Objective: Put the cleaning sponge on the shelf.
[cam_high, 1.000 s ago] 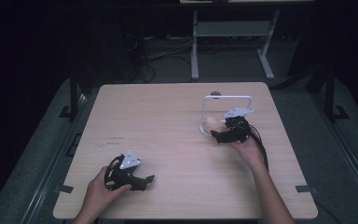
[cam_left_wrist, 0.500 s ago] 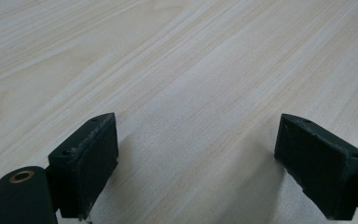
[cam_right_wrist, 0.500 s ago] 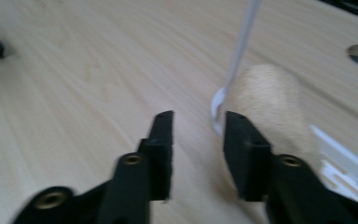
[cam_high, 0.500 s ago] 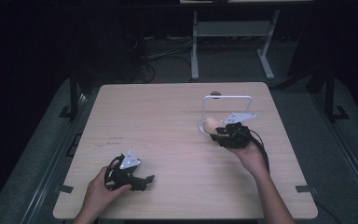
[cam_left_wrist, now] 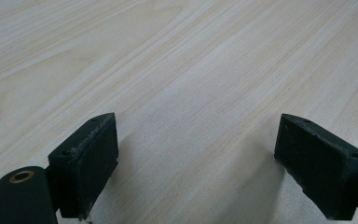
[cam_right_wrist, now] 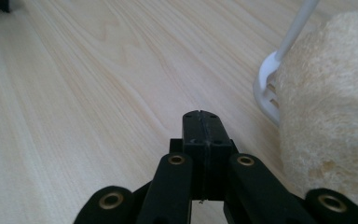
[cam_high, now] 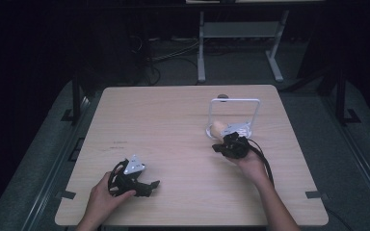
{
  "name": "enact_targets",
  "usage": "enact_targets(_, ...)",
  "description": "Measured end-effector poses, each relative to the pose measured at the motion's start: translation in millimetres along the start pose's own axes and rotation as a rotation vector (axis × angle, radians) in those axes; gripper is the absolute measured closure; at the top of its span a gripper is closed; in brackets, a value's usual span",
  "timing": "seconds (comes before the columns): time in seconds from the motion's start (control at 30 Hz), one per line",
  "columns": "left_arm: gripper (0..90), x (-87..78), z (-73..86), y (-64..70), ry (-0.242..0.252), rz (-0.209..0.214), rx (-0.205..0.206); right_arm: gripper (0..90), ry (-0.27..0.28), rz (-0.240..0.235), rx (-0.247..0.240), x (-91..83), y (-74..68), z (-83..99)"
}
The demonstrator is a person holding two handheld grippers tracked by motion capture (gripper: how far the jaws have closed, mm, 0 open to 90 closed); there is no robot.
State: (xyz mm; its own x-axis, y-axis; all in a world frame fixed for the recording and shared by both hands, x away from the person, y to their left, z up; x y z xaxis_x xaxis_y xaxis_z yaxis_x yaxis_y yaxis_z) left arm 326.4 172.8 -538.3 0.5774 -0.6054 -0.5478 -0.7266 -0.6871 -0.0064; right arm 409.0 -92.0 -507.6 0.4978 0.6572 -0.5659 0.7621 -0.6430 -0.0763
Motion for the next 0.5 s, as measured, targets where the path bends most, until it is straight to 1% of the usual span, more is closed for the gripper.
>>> enact_targets(0.13, 12.8, 0.0, 0.0, 0.0, 0.0, 0.0, 0.0, 90.0, -0.016, 0.004, 0.006, 3.8, 4.7, 6.9)
enact_targets(0.23, 12.8, 0.0, 0.0, -0.1, 0.0, 0.0, 0.001, 90.0, -0.026, 0.012, 0.026, 4.8, 9.1, 12.0)
enact_targets(0.27, 12.8, 0.0, 0.0, 0.0, 0.0, 0.0, 0.0, 90.0, -0.027, 0.016, 0.019, 4.6, 11.2, 12.8)
enact_targets(0.33, 12.8, -0.1, 0.0, -0.1, 0.0, 0.0, 0.001, 90.0, -0.028, 0.026, 0.033, 3.4, 13.9, 14.0)
enact_targets(0.4, 12.8, 0.0, 0.0, 0.0, 0.0, 0.0, 0.0, 90.0, -0.026, 0.038, 0.031, 1.7, 18.4, 14.8)
enact_targets(0.5, 12.8, 0.0, 0.0, 0.0, 0.0, 0.0, 0.0, 90.0, -0.02, 0.053, 0.042, -1.1, 22.3, 15.1)
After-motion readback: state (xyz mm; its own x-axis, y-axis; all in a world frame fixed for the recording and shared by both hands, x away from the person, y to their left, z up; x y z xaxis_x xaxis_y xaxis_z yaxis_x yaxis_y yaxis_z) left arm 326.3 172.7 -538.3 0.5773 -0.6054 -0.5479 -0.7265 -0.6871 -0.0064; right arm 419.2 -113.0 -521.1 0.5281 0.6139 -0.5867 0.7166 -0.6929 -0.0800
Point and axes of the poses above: each handheld gripper's, and its own axes: x roughly forward along the jaws, z roughly out of its underside, y roughly to its right, the point moved 9 cm from there along x, roughly forward along the jaws, and after that the axes turned 11 degrees about y, right-handed, at the moved point
